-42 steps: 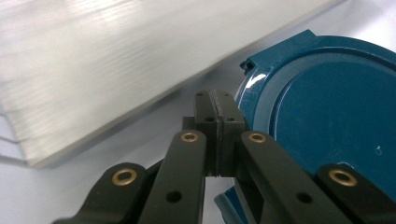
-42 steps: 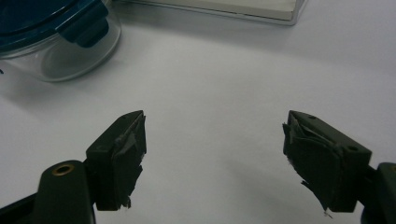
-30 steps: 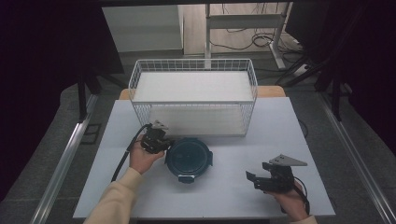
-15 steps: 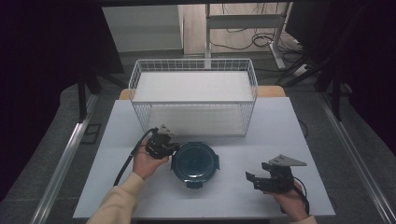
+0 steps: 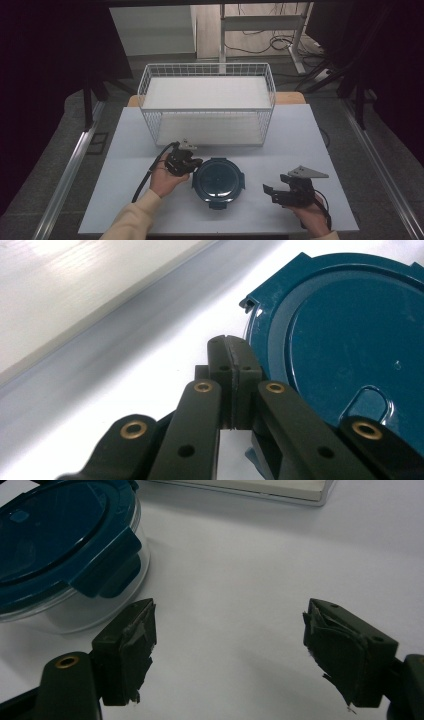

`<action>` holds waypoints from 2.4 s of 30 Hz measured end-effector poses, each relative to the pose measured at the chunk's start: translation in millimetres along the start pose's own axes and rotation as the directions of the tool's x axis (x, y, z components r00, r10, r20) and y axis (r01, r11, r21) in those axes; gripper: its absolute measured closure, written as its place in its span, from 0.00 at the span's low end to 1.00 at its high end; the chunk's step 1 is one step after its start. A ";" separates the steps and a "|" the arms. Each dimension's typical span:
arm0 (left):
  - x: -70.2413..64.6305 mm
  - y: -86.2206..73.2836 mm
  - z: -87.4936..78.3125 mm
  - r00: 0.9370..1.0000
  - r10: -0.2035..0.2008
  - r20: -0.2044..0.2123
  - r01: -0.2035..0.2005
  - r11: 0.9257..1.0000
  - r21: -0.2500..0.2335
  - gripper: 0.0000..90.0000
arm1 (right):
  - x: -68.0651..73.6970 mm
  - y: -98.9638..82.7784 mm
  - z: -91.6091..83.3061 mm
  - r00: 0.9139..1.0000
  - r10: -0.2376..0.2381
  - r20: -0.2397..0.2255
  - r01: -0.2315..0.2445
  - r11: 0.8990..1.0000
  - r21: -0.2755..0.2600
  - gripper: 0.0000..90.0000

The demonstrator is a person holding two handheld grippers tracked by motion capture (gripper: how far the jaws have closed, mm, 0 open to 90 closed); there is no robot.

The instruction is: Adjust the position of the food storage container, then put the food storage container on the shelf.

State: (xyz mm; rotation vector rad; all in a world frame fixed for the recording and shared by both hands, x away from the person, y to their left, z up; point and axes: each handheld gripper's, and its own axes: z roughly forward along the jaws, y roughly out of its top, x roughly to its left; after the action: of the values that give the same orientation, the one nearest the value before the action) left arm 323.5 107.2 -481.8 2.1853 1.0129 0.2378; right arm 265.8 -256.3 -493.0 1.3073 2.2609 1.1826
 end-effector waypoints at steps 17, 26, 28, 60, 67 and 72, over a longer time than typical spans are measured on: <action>5.7 -3.1 -31.6 0.998 -0.043 0.036 0.046 0.994 -0.095 0.91 | -2.3 -0.2 -2.2 1.000 0.008 0.009 -0.008 1.000 -0.009 0.23; -2.8 -42.0 -67.8 0.976 -0.201 0.089 0.211 0.969 -0.127 0.40 | 1.7 0.8 -0.8 1.000 -0.009 -0.010 0.008 0.999 -0.034 0.23; -2.7 -46.2 -68.1 0.973 -0.209 0.097 0.221 0.967 -0.130 0.37 | 2.4 0.7 -0.1 1.000 -0.024 -0.011 0.024 0.999 -0.038 0.23; -2.9 -67.9 -54.5 0.945 -0.304 0.120 0.317 0.942 -0.113 0.21 | 8.7 1.9 11.1 0.997 -0.036 -0.073 0.034 0.999 -0.025 0.23; -1.4 -64.5 -43.1 0.922 -0.357 0.152 0.374 0.922 -0.100 0.20 | 17.0 9.0 16.1 0.992 0.004 -0.127 -0.008 1.000 -0.026 0.23; -5.6 -57.3 -40.5 0.916 -0.353 0.190 0.375 0.921 -0.101 0.19 | 21.4 21.5 15.9 0.987 0.056 -0.149 -0.063 0.997 -0.043 0.22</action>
State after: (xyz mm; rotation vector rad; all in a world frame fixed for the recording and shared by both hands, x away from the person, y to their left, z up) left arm 268.1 149.9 -489.6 1.8177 1.2447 -0.0510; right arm 276.1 -225.1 -483.3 1.3176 2.2929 1.3881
